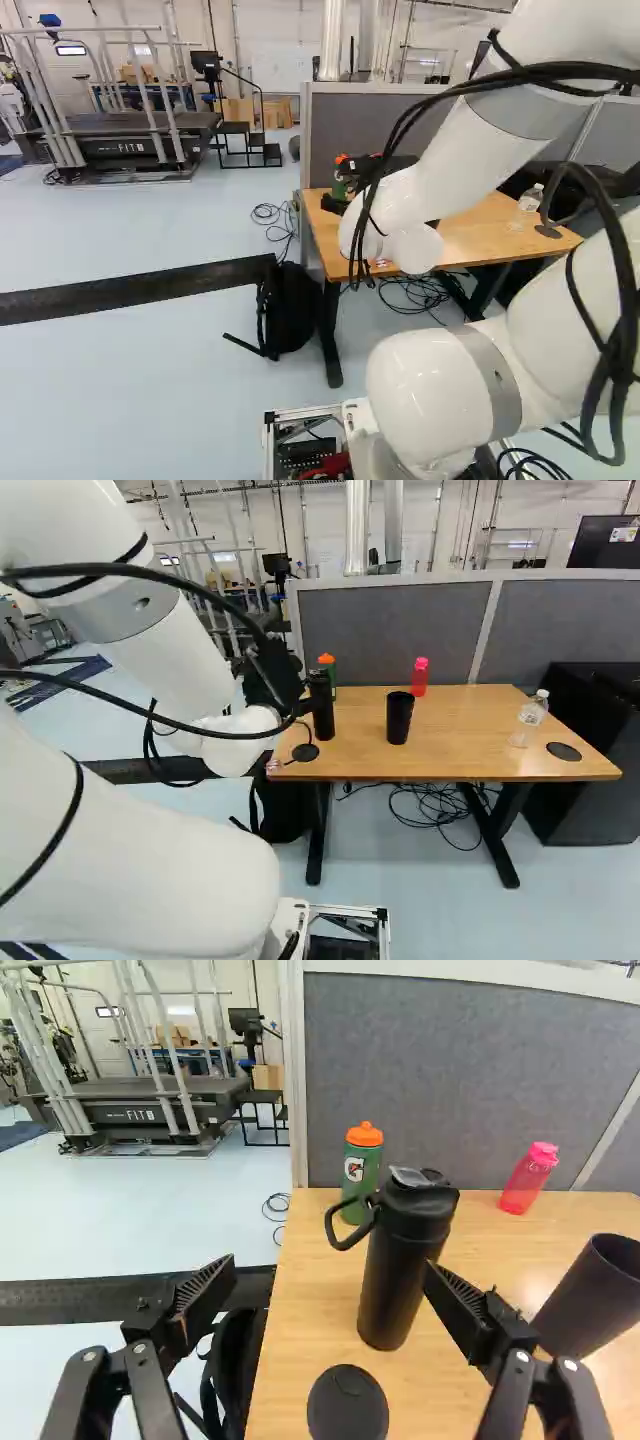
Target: Pick up the green bottle from the table
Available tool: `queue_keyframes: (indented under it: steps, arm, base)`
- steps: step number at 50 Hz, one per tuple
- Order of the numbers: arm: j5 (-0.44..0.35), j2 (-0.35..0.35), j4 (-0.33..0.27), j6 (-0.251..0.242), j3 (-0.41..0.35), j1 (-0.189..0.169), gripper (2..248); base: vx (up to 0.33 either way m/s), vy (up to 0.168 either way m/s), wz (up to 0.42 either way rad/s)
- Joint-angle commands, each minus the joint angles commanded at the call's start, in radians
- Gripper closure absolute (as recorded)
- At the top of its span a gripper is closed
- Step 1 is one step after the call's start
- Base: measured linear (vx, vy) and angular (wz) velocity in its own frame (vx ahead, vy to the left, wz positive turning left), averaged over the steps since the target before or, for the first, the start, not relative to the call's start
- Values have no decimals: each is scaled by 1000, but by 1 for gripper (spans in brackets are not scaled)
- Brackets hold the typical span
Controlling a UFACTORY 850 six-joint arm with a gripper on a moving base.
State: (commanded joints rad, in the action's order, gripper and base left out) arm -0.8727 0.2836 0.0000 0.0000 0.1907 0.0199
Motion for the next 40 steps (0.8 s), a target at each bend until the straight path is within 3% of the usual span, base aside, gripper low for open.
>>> queue_keyframes:
  steps: [10,40]
  arm:
    - [0,-18,0,0,39,0,2]
    - [0,27,0,0,73,1,2]
  base:
    - [0,0,0]
    - [0,0,0]
